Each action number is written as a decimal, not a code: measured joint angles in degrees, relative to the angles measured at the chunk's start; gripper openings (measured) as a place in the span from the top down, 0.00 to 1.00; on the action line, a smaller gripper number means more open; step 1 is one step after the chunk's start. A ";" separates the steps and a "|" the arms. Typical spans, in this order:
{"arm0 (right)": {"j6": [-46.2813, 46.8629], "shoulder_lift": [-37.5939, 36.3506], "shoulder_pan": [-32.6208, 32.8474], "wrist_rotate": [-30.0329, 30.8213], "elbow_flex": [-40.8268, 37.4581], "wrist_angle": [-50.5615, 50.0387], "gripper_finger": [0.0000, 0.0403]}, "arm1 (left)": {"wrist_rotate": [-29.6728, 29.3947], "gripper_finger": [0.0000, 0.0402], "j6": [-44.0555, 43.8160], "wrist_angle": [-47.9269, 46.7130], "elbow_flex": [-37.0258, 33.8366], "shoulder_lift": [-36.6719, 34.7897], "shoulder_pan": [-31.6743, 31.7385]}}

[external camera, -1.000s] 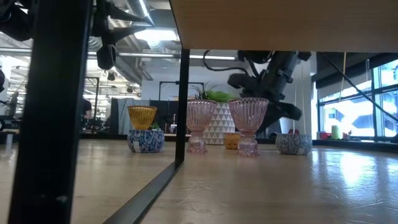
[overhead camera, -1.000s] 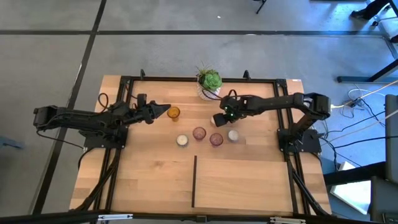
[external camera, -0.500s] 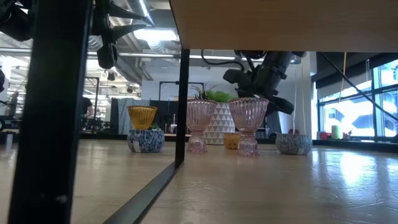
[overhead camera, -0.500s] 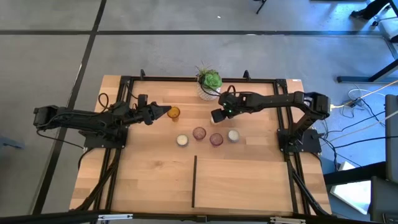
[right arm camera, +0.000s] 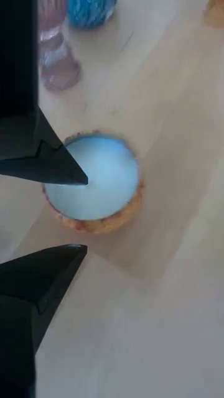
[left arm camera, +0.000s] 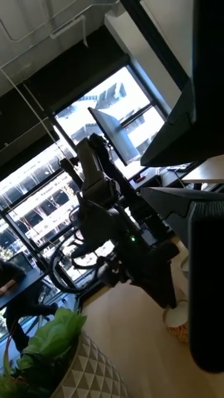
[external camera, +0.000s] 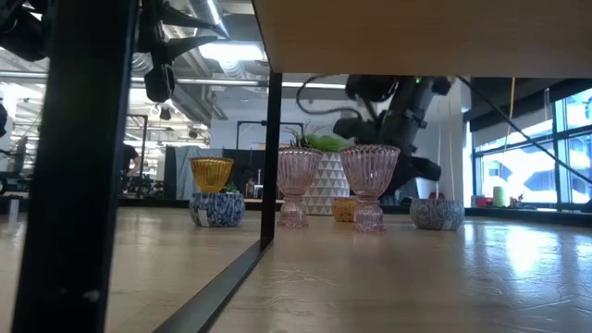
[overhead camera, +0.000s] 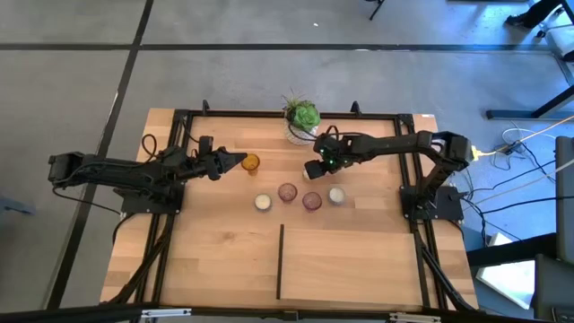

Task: Pick & Place candle stick holders
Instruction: Put the yellow scented candle on the shelf

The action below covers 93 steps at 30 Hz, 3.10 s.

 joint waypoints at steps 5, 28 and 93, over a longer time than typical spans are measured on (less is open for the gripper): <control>0.85 1.82 0.48 -1.88 -0.03 0.26 0.58 | 0.02 0.85 0.10 0.02 0.00 0.00 0.00; -0.09 1.93 0.50 -0.32 6.92 -7.57 0.60 | 0.70 0.85 0.19 -0.02 0.00 0.00 -0.09; -3.44 5.52 0.72 -1.01 14.71 -17.42 0.99 | 1.09 0.85 0.35 -0.48 0.00 -0.02 -0.11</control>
